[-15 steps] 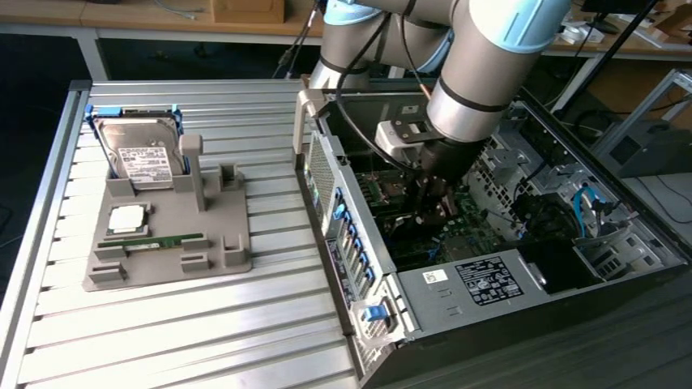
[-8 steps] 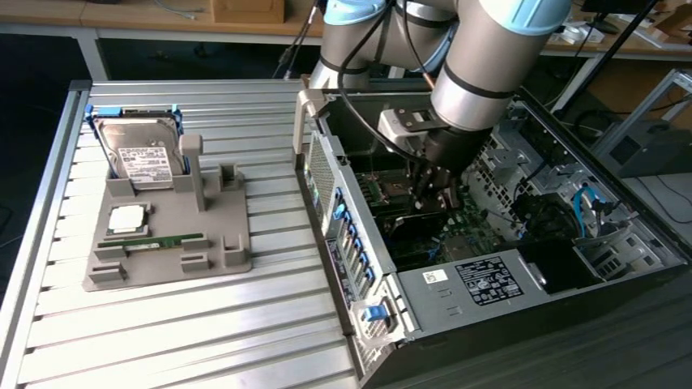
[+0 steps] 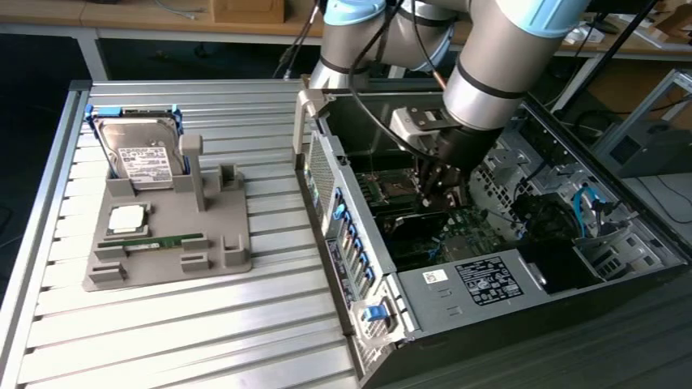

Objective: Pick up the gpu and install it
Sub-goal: 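Insert the gpu into the slot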

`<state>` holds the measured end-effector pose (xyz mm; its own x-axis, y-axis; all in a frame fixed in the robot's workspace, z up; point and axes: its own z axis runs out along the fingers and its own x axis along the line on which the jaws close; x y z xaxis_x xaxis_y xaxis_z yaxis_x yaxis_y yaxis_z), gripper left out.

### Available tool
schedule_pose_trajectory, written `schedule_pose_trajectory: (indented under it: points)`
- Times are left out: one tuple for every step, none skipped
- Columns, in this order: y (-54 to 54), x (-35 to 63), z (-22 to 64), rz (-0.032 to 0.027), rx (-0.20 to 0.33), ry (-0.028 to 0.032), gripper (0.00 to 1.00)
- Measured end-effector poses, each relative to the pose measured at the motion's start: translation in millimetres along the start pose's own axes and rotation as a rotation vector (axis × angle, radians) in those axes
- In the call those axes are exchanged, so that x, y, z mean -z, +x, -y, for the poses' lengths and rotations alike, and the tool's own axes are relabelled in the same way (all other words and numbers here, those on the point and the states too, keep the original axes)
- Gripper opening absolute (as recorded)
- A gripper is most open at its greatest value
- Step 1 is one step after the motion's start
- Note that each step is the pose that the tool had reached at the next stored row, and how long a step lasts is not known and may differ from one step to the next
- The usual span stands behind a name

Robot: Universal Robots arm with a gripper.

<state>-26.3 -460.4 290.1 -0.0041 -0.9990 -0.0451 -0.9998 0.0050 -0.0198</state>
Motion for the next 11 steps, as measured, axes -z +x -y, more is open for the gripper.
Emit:
schedule_pose_trajectory:
  points:
    - [0.0, -0.2, 4.8, 0.0005, 0.000, -0.0035, 0.11]
    - [0.0, -0.2, 9.3, 0.0005, 0.000, -0.0072, 0.11]
    - [0.1, -0.4, 14.3, 0.0005, -0.001, -0.0118, 0.11]
    - [0.1, -0.5, 18.2, 0.0006, -0.001, -0.0156, 0.11]
    - [0.0, -0.6, 24.2, 0.0004, -0.001, -0.0215, 0.11]
    - [0.0, -0.6, 28.7, 0.0003, -0.001, -0.0259, 0.11]
    - [-0.1, -0.8, 36.1, 0.0001, -0.001, -0.0333, 0.11]
    - [-0.1, -1.0, 40.6, 0.0003, -0.002, -0.0374, 0.11]
    - [-0.1, -1.2, 45.1, 0.0005, -0.002, -0.0410, 0.11]
    - [-0.1, -1.3, 50.1, 0.0004, -0.002, -0.0447, 0.11]
    - [-0.1, -1.3, 53.8, 0.0003, -0.002, -0.0474, 0.11]
